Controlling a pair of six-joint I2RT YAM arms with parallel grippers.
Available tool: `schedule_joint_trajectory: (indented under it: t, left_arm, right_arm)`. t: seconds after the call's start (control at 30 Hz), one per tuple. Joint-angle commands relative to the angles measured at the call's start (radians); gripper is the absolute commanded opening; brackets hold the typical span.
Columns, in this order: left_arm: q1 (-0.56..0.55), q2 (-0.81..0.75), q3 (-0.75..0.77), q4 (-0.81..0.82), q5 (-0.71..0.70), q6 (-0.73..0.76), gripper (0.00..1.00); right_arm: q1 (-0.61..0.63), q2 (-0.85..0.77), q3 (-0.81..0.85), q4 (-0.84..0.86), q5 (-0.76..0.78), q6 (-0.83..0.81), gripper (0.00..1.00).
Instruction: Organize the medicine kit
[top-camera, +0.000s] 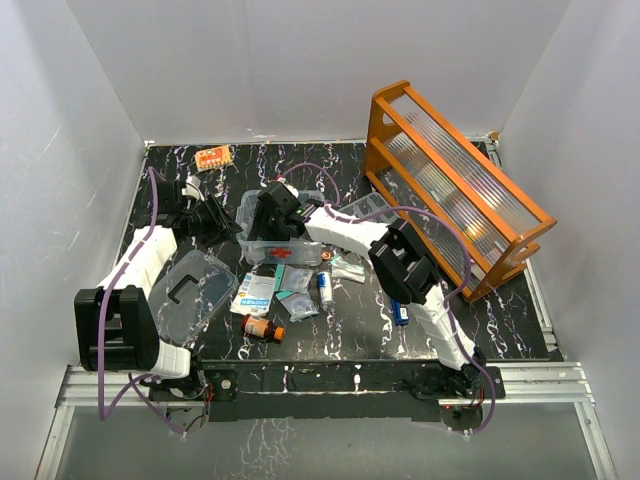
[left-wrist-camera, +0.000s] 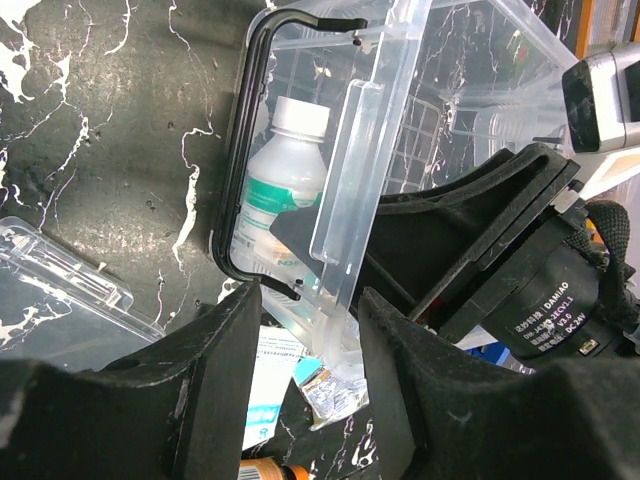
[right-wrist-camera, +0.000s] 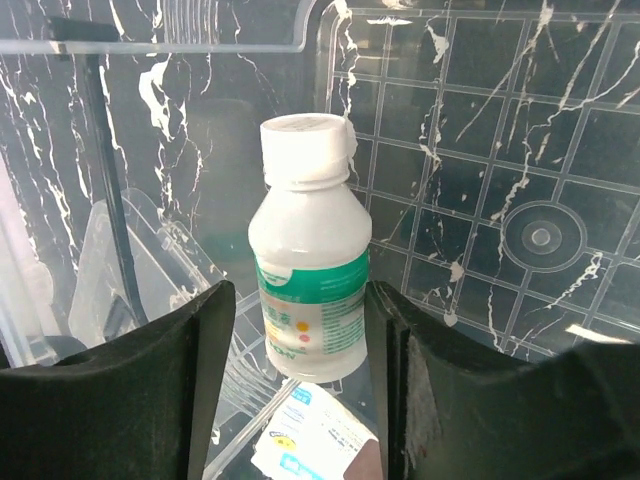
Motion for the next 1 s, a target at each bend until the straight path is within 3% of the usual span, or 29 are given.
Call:
schedule_joint_trajectory:
  t: [0.0,0.3,0.57,0.83,0.97]
  left_arm:
    - [-0.003,-0.041,0.063,-0.048,0.013,0.021,0.43]
    - [-0.002,-0.074,0.116,-0.113,-0.011,0.039,0.44]
    - [-0.003,-0.164,0.176,-0.246,-0.097,0.126,0.47]
    - [-0.003,-0.308,0.129,-0.256,-0.039,0.189,0.54]
    - [-0.003,-0.375,0.136,-0.233,-0.151,0.183,0.55]
  right_arm:
    - [-0.004,-0.001,0.062,0.014,-0.028,0.016,0.54]
    - [-0.013,-0.032,0.082,0.014,-0.034,-0.006,0.52]
    - [-0.018,-0.169,0.091,-0.009,0.021,-0.142,0.53]
    - [-0.015,-0.397,-0.106,-0.001,-0.056,-0.406,0.55]
    - [-0.007,-0.559,-0.313,0.053,-0.165,-0.492,0.56]
